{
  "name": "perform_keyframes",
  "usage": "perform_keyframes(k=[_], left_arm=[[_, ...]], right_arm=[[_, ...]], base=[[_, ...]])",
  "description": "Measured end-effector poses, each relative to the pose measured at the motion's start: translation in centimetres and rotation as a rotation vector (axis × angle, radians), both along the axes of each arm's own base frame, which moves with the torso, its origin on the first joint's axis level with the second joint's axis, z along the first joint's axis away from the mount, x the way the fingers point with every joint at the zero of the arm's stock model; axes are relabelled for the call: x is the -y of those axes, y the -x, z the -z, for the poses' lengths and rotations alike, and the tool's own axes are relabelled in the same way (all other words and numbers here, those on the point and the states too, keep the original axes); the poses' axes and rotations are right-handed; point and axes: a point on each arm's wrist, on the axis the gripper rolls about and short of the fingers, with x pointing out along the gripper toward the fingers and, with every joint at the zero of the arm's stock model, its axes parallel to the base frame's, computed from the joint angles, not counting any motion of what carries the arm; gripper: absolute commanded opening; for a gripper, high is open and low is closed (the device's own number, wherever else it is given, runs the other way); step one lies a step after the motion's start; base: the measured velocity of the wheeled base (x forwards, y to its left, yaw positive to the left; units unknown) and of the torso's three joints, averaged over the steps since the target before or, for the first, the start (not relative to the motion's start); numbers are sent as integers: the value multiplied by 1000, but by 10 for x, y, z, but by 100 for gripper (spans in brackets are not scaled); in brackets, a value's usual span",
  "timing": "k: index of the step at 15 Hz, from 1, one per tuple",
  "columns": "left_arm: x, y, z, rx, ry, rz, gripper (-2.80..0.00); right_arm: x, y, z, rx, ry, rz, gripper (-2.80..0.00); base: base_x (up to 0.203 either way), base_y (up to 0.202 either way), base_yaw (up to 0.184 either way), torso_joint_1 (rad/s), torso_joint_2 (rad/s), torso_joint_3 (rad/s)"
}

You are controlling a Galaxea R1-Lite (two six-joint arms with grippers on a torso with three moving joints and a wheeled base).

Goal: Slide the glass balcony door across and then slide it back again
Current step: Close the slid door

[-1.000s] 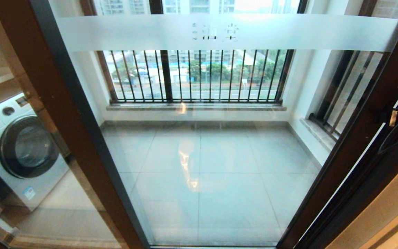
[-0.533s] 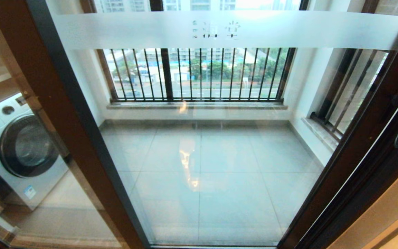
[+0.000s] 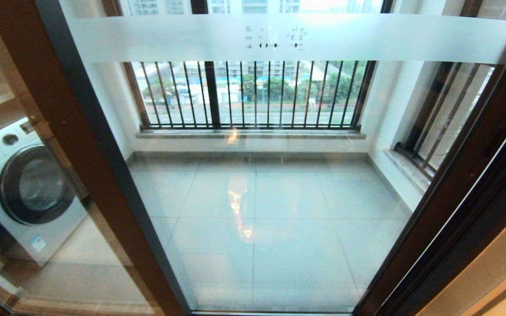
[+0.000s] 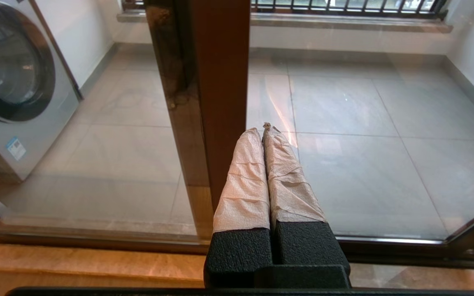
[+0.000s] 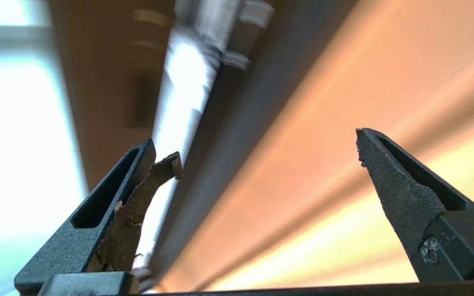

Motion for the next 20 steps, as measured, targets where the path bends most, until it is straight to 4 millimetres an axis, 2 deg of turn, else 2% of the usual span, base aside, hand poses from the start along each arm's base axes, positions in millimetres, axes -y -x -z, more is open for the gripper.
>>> perform_keyframes(k=[4,5,6,12,16,20], left_arm=[[0,0,0,0,0,1,-280],[0,0,0,0,0,1,-280],[0,0,0,0,0,1,-280],[0,0,0,0,0,1,-280],[0,0,0,0,0,1,-280],[0,0,0,0,0,1,-280]], right_arm=[[-11,0,-2,-20,-2,150,0],[-13,-1,-2,-21,-4,139,-187],[-15,-3,-1,-16,-12,125,-280],[-21,-6,-1,24,-75,58,-280],[-16,-34,7,150,-247,70,-280],[-10,-57,28,105,-283,88,-280]], base=[[0,0,0,0,0,0],[0,0,0,0,0,0],[0,0,0,0,0,0],[0,0,0,0,0,0],[0,0,0,0,0,0],[0,0,0,0,0,0]])
